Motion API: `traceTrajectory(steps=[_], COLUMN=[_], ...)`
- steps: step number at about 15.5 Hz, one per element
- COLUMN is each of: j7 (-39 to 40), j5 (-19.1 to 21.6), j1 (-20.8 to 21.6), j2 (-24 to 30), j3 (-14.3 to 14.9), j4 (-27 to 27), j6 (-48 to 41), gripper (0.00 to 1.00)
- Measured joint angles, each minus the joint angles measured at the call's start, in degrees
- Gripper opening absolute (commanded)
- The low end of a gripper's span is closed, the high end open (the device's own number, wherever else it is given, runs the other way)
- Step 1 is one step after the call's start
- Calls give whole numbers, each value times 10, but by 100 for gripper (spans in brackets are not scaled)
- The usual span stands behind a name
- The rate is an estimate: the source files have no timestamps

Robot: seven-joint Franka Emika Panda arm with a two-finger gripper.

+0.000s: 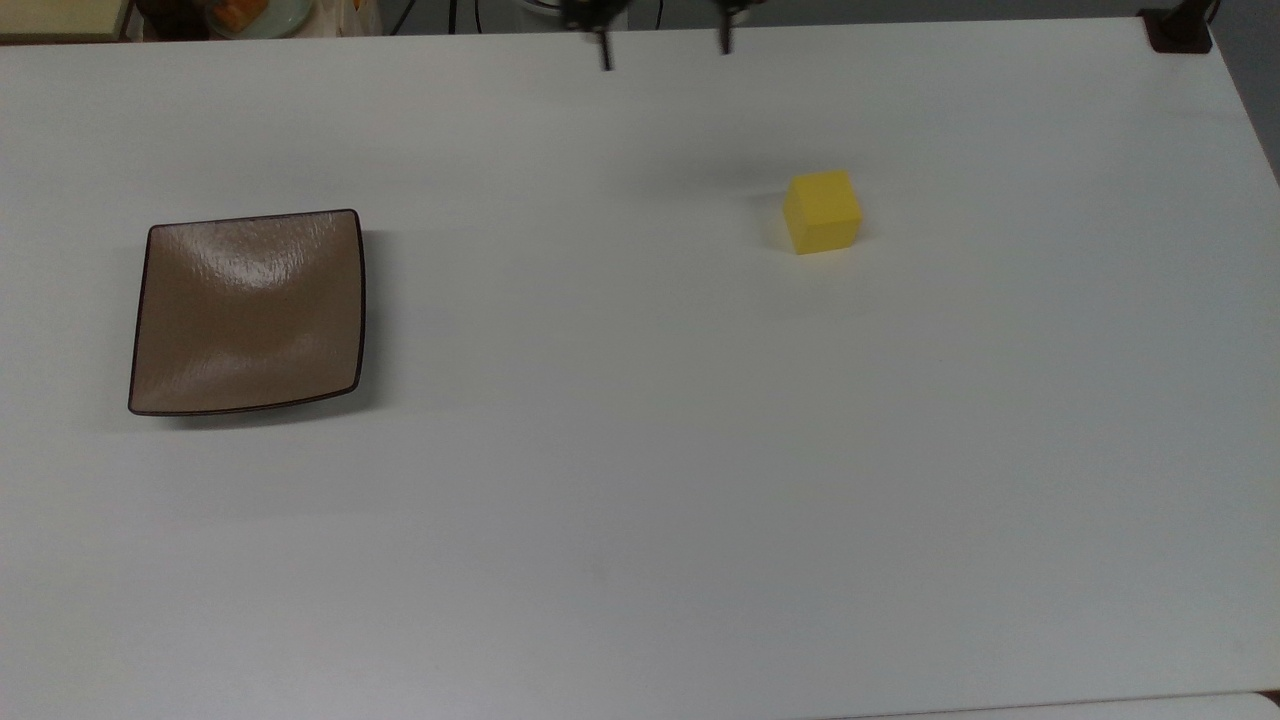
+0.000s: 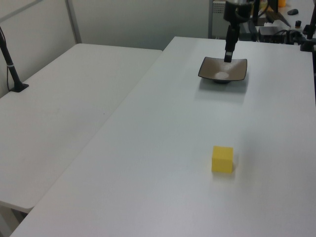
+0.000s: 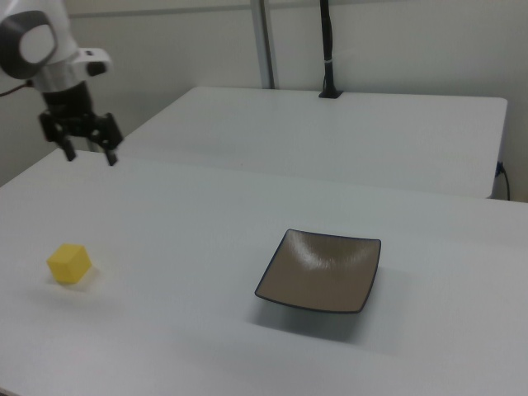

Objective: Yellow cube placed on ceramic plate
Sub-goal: 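Move the open gripper over the yellow cube and lower it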

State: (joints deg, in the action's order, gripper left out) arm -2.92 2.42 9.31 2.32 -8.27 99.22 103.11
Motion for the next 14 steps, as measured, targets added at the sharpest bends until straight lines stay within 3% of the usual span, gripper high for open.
traceTrajectory(steps=[4, 7, 10, 14], j7=[-68, -117, -146, -169], j5=[0, 0, 0, 0], j1=[2, 3, 11, 29], j2=[0, -4, -19, -59], j3=[-83, -124, -144, -144], j4=[0, 1, 1, 3], j6=[0, -1, -1, -1], gripper=[100, 100, 100, 100])
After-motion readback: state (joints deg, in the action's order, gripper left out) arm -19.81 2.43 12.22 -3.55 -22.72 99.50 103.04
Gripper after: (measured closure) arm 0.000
